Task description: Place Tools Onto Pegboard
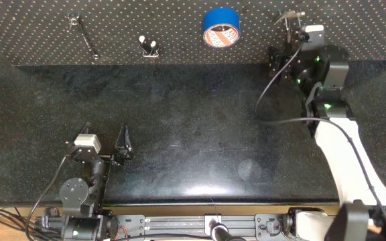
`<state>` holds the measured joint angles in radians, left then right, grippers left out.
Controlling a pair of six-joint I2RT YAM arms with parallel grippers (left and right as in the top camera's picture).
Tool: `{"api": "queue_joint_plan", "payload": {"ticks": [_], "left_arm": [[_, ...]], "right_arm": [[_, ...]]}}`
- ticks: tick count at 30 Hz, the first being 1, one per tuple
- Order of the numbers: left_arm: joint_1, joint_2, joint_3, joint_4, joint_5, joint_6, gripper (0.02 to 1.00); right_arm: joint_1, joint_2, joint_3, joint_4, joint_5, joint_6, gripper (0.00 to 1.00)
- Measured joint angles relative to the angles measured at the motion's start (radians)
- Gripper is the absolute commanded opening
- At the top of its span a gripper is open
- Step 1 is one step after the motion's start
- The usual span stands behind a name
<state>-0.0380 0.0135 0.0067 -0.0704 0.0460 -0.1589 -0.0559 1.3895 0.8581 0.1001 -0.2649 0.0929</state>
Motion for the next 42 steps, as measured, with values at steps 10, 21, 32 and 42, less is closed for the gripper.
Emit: {"api": "queue_joint_plan", "payload": {"ticks": [10, 21, 32, 42], "left_arm": [[0.000, 0.000, 0.000, 0.000, 0.000, 0.000, 0.996], [0.000, -0.001, 0.000, 0.000, 0.000, 0.000, 0.996], [0.000, -0.001, 0.000, 0.000, 0.000, 0.000, 0.996], [0.000, -0.001, 0.000, 0.000, 0.000, 0.000, 0.996]], "right_arm": [[0.000, -0.667, -0.491, 0.007, 0.082, 0.000, 0.908], [0.000, -1.213, -0.767, -0.016, 0.091, 0.000, 0.910], [0.000, -1.241, -0.852, -0.152, 0.091, 0.000, 0.915], [0.000, -1.374, -0.851, -0.151, 0.092, 0.000, 0.915]]}}
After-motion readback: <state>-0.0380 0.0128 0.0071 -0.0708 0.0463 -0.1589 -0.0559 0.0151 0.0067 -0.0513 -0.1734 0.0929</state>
